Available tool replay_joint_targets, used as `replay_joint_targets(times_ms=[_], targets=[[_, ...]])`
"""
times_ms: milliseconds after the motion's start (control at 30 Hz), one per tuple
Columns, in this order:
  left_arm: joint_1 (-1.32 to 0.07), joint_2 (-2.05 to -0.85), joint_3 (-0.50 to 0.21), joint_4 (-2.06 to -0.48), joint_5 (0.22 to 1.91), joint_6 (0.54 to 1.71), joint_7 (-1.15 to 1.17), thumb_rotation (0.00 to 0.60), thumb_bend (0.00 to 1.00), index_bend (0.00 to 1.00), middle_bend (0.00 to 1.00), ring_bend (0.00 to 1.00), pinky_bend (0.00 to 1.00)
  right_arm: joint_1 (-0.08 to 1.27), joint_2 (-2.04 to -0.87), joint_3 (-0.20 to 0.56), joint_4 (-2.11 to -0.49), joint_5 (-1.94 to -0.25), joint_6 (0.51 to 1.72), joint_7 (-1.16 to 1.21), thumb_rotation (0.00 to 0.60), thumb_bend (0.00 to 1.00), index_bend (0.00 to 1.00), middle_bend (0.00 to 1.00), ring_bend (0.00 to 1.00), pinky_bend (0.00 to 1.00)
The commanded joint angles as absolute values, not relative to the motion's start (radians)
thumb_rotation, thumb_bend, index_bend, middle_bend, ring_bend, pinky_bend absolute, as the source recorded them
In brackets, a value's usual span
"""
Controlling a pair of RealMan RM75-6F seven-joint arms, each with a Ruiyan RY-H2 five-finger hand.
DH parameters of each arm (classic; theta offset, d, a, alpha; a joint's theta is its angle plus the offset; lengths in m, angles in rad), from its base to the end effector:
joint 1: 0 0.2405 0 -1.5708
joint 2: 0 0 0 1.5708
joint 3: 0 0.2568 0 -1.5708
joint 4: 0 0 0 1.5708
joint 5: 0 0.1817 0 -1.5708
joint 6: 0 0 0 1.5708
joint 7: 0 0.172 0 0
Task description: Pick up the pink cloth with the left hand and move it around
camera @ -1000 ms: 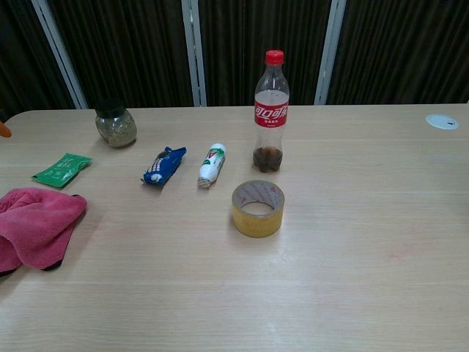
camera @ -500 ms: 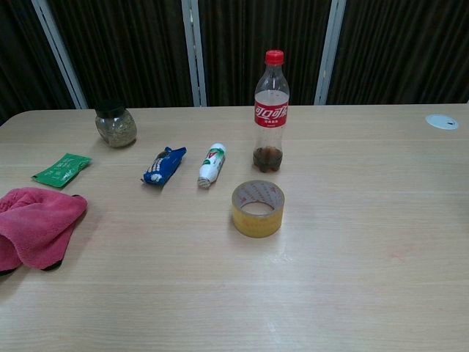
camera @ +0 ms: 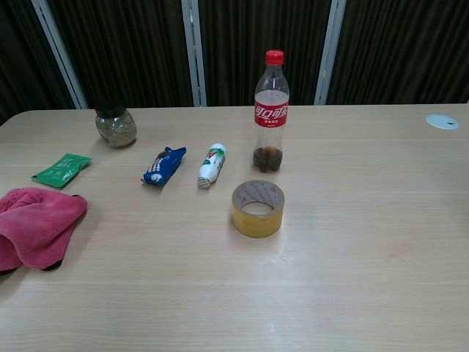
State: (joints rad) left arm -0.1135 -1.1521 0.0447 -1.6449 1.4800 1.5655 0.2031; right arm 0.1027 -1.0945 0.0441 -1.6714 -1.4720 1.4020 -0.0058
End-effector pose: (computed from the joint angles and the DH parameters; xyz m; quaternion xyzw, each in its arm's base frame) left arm -0.2935 0.1974 0.1715 -0.6230 -0.3454 -0.3452 0.6110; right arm -0.2976 -0.2095 0.1753 0.6020 -0.4227 0.3723 0.5660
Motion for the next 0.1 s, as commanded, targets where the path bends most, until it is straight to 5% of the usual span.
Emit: replay_joint_targets(times_ms=[33,100], targets=[[-0.111,-1.151,0.041,-1.644,1.486,1.566,0.200,0.600,0.00,0.00,0.00,0.00,0.00,0.101,-1.094,0.044,-1.672,-1.473,1.405,-0.008,0.600,0.00,0.00,0.00,0.00,0.12],[-0.109,-1.150,0.039,-1.643,1.488,1.565,0.196,0.600,0.00,0.00,0.00,0.00,0.00,0.101,-1.094,0.044,-1.672,-1.475,1.407,-0.010,0.600,0.00,0.00,0.00,0.00,0.12]])
